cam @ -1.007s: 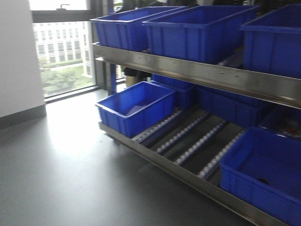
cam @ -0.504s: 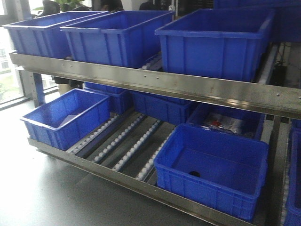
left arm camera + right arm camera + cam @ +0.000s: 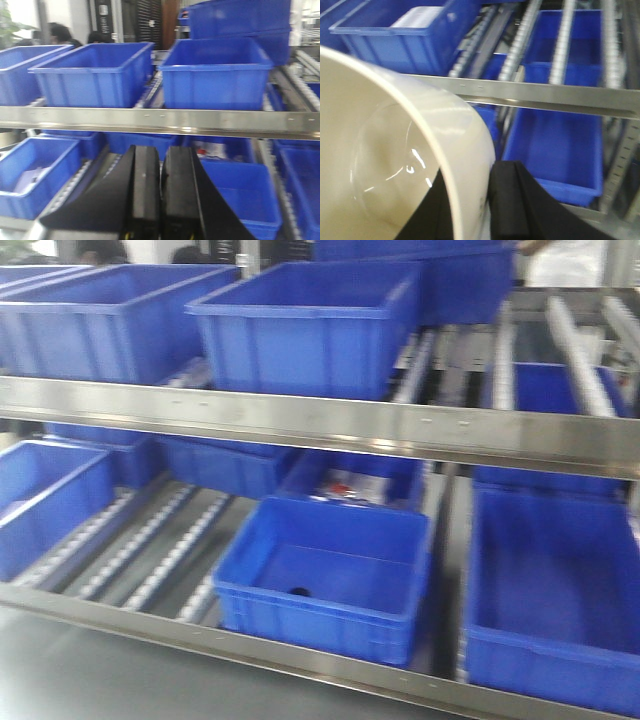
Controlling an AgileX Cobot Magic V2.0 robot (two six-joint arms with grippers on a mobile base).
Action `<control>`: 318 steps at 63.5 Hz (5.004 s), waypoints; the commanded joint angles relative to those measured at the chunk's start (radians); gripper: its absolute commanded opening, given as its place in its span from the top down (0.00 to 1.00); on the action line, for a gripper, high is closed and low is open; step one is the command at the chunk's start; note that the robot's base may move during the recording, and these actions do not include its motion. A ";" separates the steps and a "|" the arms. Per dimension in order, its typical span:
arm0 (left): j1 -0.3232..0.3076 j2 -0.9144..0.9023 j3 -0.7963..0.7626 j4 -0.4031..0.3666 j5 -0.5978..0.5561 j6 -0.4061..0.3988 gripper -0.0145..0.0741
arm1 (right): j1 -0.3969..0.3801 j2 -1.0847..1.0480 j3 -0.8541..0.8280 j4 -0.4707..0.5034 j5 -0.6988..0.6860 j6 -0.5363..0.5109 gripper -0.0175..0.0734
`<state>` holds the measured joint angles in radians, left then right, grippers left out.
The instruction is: Move white bin to right shelf second layer
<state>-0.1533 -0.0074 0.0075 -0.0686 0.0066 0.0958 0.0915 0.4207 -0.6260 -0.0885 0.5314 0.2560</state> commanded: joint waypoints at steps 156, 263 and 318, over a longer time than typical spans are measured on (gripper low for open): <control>0.001 -0.013 0.033 -0.005 -0.087 -0.007 0.74 | -0.008 0.013 -0.029 -0.007 -0.101 -0.002 0.75; 0.001 -0.013 0.033 -0.005 -0.087 -0.007 0.74 | -0.008 0.013 -0.029 -0.007 -0.101 -0.002 0.75; 0.001 -0.013 0.033 -0.005 -0.087 -0.007 0.74 | -0.008 0.032 -0.029 0.029 -0.135 -0.002 0.75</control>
<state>-0.1533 -0.0074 0.0075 -0.0686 0.0066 0.0958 0.0915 0.4252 -0.6260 -0.0782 0.5208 0.2560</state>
